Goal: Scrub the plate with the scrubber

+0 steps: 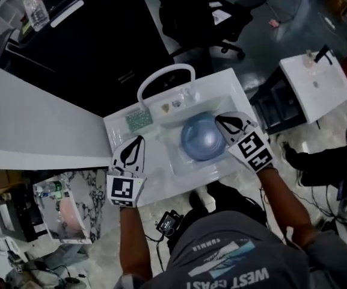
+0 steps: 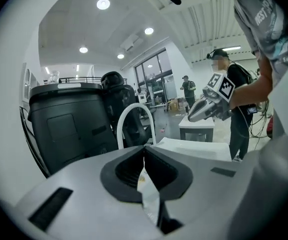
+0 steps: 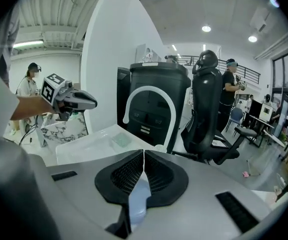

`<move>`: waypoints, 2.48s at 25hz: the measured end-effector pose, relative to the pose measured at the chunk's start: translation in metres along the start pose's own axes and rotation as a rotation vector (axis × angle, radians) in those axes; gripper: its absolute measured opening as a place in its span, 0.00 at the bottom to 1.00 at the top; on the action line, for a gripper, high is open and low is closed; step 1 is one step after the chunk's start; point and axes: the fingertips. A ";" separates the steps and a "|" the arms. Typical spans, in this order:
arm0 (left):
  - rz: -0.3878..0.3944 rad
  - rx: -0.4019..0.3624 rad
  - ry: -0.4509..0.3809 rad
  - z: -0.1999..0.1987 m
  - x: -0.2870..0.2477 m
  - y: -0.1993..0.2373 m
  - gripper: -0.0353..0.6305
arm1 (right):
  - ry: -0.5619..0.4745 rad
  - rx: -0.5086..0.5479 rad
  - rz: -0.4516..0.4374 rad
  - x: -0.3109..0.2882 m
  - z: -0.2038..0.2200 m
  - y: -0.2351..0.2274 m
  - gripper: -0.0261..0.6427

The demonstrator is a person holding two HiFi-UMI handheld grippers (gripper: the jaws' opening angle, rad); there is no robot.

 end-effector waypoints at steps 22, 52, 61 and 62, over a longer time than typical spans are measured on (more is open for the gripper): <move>0.003 -0.162 0.352 0.188 -0.095 0.046 0.28 | 0.388 -0.103 -0.103 -0.164 0.185 -0.048 0.11; 0.027 -0.282 0.489 0.257 -0.129 0.055 0.36 | 0.647 -0.248 -0.221 -0.250 0.329 -0.042 0.25; 0.039 -0.296 0.517 0.273 -0.132 0.055 0.41 | 0.667 -0.316 -0.203 -0.245 0.335 -0.044 0.15; 0.034 -0.304 0.515 0.273 -0.132 0.057 0.40 | 0.669 -0.325 -0.198 -0.243 0.335 -0.044 0.15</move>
Point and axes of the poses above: the fingertips, and each gripper's own axes: x backward along the fingers, y to its left, z out of its underside, and after that the axes turned 4 degrees about -y, right-handed
